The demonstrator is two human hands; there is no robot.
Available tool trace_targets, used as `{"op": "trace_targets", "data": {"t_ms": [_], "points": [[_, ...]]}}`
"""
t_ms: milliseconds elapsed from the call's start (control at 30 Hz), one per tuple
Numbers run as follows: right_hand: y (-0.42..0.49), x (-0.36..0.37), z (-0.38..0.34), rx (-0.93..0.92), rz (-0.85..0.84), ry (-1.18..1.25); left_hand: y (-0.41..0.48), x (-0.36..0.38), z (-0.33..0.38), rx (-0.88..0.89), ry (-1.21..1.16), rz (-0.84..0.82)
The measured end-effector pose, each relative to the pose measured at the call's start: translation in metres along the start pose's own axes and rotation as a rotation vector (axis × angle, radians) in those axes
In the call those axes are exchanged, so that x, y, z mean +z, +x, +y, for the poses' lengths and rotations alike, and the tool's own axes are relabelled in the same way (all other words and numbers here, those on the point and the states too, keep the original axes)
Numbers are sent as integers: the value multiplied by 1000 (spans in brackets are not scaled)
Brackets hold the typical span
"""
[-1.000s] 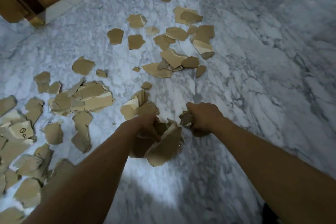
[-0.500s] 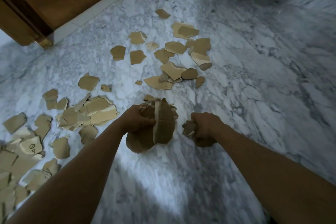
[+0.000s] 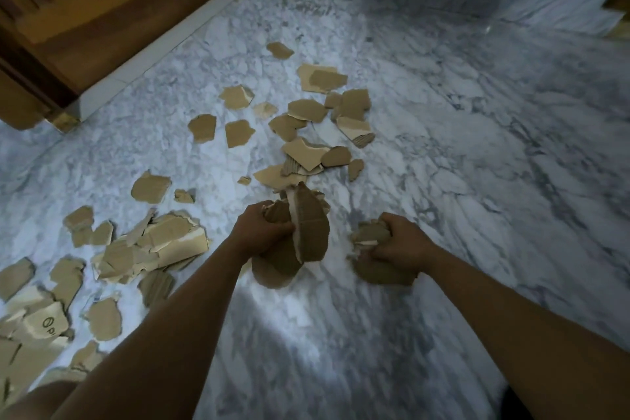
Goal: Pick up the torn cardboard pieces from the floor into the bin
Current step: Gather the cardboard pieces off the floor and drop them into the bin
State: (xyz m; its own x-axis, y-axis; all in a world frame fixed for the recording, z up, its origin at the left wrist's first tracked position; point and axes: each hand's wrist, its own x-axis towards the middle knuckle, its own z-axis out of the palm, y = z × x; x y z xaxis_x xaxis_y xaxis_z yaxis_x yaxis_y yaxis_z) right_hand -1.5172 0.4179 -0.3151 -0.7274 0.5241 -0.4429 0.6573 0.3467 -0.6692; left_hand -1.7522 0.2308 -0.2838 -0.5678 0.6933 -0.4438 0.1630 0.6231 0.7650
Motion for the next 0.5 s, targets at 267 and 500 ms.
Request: {"op": "trace_targets", "data": {"t_ms": [267,500], "points": [[-36,-84,-35,128,285,599,17,43,83,82,-158,-109],[-75,-163,-50,184,541,844,9,89,213,199,-313,-369]]}}
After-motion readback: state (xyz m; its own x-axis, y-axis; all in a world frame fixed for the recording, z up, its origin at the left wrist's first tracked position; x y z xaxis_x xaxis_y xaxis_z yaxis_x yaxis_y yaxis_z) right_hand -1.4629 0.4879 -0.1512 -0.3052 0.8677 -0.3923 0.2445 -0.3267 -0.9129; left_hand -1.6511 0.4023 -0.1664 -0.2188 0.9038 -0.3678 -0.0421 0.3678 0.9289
